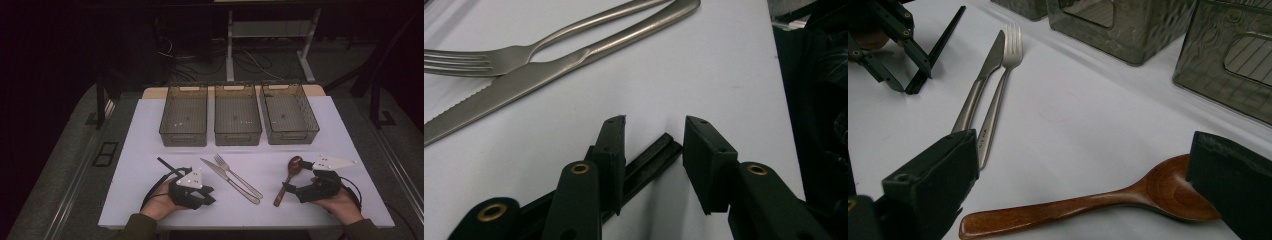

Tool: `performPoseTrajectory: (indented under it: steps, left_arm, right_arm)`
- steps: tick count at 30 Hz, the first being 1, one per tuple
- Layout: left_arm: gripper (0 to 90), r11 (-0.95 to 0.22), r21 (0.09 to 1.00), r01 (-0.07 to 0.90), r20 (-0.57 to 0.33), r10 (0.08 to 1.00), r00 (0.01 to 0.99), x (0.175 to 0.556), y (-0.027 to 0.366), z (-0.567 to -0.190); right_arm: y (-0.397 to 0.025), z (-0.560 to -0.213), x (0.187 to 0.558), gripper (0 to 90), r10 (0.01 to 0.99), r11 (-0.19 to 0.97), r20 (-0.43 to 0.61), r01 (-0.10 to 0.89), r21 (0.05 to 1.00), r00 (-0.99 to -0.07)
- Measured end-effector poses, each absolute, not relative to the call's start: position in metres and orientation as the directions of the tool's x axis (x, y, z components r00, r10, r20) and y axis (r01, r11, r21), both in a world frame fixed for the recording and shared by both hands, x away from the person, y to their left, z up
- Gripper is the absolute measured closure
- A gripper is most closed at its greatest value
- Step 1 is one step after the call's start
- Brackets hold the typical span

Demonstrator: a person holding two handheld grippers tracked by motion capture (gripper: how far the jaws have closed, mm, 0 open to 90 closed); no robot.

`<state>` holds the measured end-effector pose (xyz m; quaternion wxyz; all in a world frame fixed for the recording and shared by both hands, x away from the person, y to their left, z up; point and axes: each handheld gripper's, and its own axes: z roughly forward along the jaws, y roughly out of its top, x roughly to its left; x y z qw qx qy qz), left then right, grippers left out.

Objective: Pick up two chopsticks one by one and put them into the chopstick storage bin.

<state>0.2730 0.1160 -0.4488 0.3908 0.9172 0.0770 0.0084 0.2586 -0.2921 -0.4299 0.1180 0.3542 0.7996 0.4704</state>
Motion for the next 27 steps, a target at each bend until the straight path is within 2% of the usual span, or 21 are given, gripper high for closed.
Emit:
performPoseTrajectory:
  steps: [9,27]
  left_arm:
    - [65.5,-0.687,0.716,0.128,-0.038,0.144,0.989,0.2757,0.1147,-0.4493]
    - [69.0,-0.690,0.709,0.143,-0.021,0.182,0.983,0.2822,0.1097,-0.4488]
  right_arm:
    - [-0.2920,-0.4299,0.2589,0.1,0.679,0.305,0.146,0.457,0.836,-0.720]
    - [-0.2921,-0.4297,0.2592,0.1,0.680,0.302,0.150,0.461,0.835,-0.718]
